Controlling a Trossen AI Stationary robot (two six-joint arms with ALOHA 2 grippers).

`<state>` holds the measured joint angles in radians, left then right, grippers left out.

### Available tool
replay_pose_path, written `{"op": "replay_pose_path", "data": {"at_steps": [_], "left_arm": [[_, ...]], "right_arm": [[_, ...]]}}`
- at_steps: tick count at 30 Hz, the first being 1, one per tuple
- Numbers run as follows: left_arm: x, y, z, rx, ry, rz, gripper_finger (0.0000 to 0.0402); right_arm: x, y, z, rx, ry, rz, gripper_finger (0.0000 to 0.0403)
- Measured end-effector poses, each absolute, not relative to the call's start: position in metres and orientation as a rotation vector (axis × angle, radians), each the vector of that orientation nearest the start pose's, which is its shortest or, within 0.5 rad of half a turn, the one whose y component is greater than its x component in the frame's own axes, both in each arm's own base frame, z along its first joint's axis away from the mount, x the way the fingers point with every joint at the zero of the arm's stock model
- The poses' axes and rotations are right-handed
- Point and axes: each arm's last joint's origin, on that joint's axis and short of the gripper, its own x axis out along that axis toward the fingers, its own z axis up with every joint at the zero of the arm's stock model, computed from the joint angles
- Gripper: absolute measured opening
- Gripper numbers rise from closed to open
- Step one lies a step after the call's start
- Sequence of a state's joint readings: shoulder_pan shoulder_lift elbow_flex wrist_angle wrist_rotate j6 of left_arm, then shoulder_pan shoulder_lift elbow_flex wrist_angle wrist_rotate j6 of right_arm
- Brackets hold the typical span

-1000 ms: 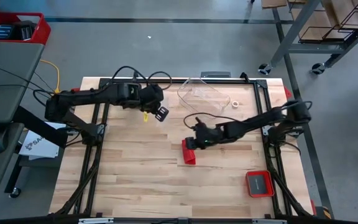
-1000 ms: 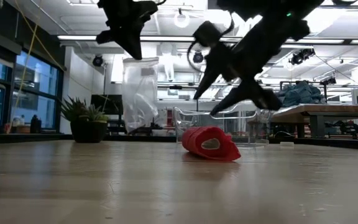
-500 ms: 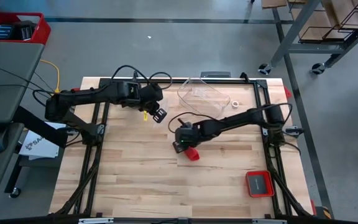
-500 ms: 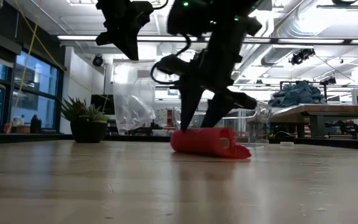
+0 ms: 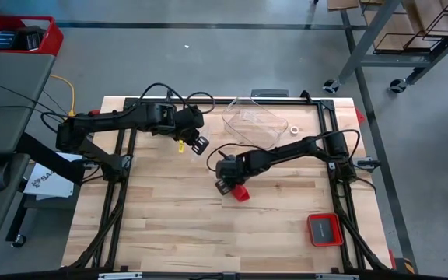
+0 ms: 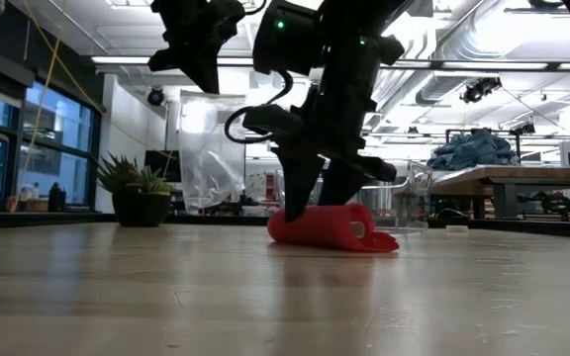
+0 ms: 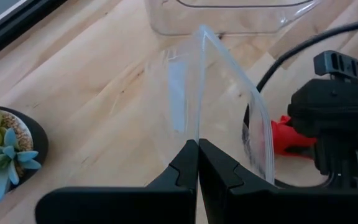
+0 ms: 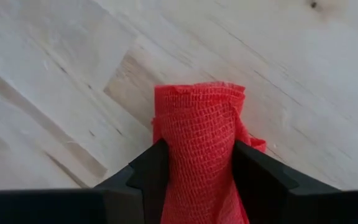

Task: Roll bandage
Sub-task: Put the red rolled bandage into the transparent zip bag

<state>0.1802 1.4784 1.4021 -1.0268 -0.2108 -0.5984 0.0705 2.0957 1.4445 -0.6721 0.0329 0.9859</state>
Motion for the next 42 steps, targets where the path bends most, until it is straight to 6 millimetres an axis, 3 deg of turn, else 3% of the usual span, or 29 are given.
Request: {"op": "replay_pose_path", "data": {"at_steps": [3,8,11,13,18,21,24,31,37,42], "left_arm": [[0.282,0.058,0.322,-0.524,0.965,0.678,0.0000],[0.282,0.058,0.322,-0.546,0.955,0.690,0.0000],[0.282,0.058,0.322,-0.553,0.952,0.697,0.0000],[0.282,0.058,0.322,-0.559,0.947,0.711,0.0000],[0.282,0.058,0.322,-0.561,0.943,0.718,0.0000],[0.286,0.058,0.322,-0.575,0.917,0.705,0.0000],[0.298,0.058,0.319,-0.614,0.879,0.641,0.0000],[0.350,0.059,0.314,-0.835,0.646,0.324,0.0000],[0.377,0.061,0.322,-0.988,0.410,0.181,0.0000],[0.379,0.064,0.332,-1.033,0.329,0.144,0.0000]], "right_arm": [[0.405,0.026,0.137,0.734,1.236,-0.594,0.0134],[0.403,0.024,0.142,0.679,1.255,-0.552,0.0026],[0.395,0.023,0.156,0.640,1.264,-0.546,0.0023],[0.381,0.021,0.172,0.578,1.301,-0.587,0.0023],[0.348,0.016,0.236,0.455,1.240,-0.598,0.0020],[0.331,0.013,0.274,0.470,1.088,-0.616,0.0020],[0.312,0.008,0.321,0.522,0.809,-0.654,0.0020],[0.282,-0.008,0.402,0.590,0.221,-0.677,0.0020],[0.277,-0.010,0.422,0.579,0.083,-0.614,0.0020],[0.279,-0.004,0.421,0.567,0.102,-0.574,0.0020]]}}
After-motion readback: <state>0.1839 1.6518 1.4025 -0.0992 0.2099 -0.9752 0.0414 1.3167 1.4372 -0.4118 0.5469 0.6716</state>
